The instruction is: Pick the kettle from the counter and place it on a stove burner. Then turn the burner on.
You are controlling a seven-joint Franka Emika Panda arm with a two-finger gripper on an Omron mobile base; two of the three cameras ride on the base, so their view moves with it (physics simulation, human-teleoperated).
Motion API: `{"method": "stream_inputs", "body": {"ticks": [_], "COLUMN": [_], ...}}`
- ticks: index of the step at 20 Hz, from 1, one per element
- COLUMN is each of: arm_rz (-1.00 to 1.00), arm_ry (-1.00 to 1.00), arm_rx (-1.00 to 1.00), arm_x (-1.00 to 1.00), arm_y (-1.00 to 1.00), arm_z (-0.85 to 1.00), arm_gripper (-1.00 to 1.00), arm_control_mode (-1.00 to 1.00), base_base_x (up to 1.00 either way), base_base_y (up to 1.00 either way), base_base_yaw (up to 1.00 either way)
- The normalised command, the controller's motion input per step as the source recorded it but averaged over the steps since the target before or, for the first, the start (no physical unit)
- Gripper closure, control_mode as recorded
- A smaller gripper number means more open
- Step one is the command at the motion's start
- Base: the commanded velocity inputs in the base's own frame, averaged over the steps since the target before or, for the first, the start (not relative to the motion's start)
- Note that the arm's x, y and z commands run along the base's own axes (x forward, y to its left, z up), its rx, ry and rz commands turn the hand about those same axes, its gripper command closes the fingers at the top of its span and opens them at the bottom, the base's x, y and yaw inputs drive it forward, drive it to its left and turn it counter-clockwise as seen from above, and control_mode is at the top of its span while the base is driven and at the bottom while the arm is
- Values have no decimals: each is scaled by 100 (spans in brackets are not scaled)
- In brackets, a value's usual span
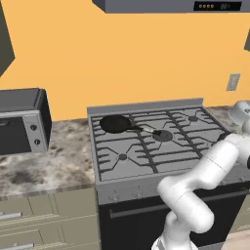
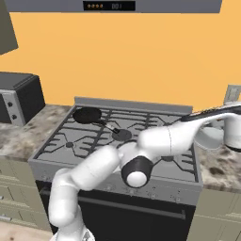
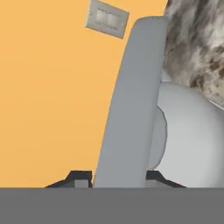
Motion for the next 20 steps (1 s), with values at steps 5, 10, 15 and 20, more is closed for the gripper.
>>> {"method": "stream_inputs", "body": {"ticks": [5, 10, 15, 20], "arm_rz": [12, 9, 5, 1], "arm_ry": [-33, -23, -33, -57], "arm_rx": [0, 0, 0, 5], "arm_x": [-16, -2, -1, -11], "arm_y": [100, 100, 100, 100], "arm_z": [2, 0, 0, 1], "arm_gripper": [100, 100, 100, 100], "arm_control_mode": [-100, -100, -100, -100], "base_base_x": [0, 0, 0, 0], "base_base_y": [0, 0, 0, 0], "base_base_yaw": [0, 0, 0, 0]}}
